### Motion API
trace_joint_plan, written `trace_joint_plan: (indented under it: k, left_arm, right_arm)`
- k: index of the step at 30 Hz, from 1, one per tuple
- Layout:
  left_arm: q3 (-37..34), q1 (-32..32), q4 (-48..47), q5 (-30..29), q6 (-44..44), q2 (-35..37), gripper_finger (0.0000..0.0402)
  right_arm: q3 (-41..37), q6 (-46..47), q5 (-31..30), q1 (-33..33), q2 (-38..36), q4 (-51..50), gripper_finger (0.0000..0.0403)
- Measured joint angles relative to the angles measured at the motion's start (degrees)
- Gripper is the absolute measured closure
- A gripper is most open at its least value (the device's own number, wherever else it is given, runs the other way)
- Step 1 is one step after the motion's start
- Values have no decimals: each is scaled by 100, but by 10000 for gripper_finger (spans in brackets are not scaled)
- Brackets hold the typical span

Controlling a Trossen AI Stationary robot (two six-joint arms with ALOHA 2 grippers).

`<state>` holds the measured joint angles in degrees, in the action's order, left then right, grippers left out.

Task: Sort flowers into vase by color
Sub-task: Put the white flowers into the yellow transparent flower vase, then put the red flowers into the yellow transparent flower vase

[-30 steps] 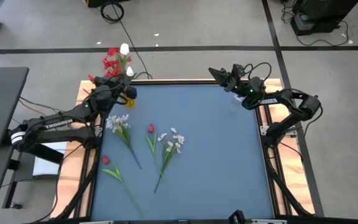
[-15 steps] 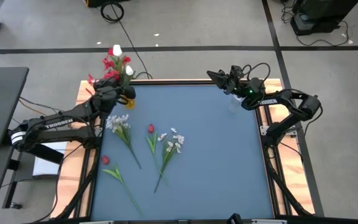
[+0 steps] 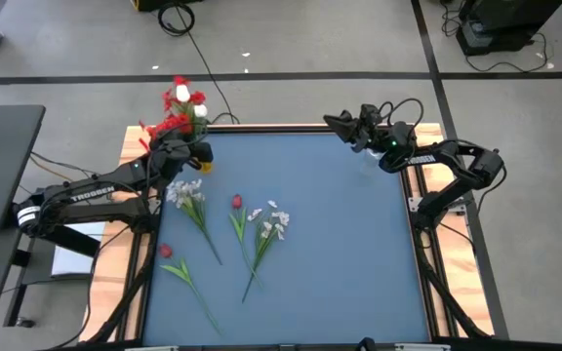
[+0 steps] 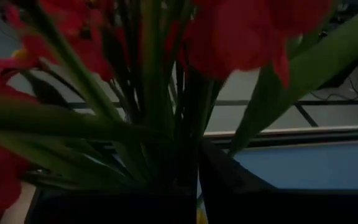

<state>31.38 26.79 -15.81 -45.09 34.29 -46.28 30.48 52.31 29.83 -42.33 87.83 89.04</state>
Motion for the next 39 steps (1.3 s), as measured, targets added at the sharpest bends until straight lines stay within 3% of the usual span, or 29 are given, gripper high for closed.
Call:
trace_joint_plan:
  k: [16,23,32,39]
  left_arm:
    - [0,0,-171,741,-395,3,374]
    - [178,-2,-363,1164,-880,61,312]
    - [931,-2,-1590,2609,-1805,74,235]
    - [1569,-2,-3195,2809,-1465,72,214]
  right_arm:
    - [0,-151,229,393,-2,-142,268]
    - [0,-273,540,677,-9,-694,253]
    - [0,-655,392,903,-9,-1650,245]
    - [0,-558,-169,954,-4,-3574,245]
